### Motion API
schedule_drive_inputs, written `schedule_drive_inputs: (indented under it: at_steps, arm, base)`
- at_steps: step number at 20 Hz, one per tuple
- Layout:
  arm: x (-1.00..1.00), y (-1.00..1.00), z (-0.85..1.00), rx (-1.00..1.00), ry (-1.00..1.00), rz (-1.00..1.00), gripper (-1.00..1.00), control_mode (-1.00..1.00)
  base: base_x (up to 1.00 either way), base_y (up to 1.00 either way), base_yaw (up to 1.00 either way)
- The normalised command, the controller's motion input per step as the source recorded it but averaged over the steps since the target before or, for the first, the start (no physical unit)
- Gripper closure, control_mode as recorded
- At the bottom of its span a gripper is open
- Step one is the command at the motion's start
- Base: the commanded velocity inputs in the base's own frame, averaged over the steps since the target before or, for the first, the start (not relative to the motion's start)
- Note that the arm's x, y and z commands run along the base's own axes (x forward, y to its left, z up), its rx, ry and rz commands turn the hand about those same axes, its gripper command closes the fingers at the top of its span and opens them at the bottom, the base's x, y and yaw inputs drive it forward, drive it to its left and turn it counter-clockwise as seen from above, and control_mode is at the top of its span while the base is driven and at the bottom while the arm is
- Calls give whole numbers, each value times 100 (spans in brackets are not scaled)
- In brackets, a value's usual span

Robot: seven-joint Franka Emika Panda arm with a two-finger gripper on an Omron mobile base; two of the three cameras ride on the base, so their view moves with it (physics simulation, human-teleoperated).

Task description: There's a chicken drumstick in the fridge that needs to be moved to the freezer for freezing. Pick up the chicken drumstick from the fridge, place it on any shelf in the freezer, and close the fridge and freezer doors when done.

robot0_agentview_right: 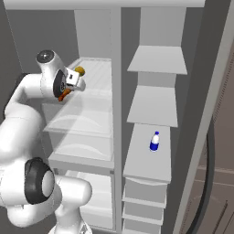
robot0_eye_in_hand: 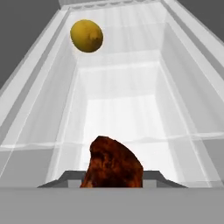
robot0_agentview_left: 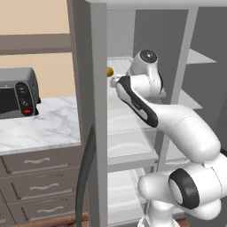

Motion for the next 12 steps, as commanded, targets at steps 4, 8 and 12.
schedule_drive_inputs:
  at_steps: [4,8,12]
  arm:
    - [-100,-25,16,0,0,0,100,-100]
    - [-100,-32,2,-4,-1,0,100,-100]
    - [-97,-41,1,-6,0,5,100,-100]
  base:
    - [0,0,0]
    - [0,0,0]
    - [0,0,0]
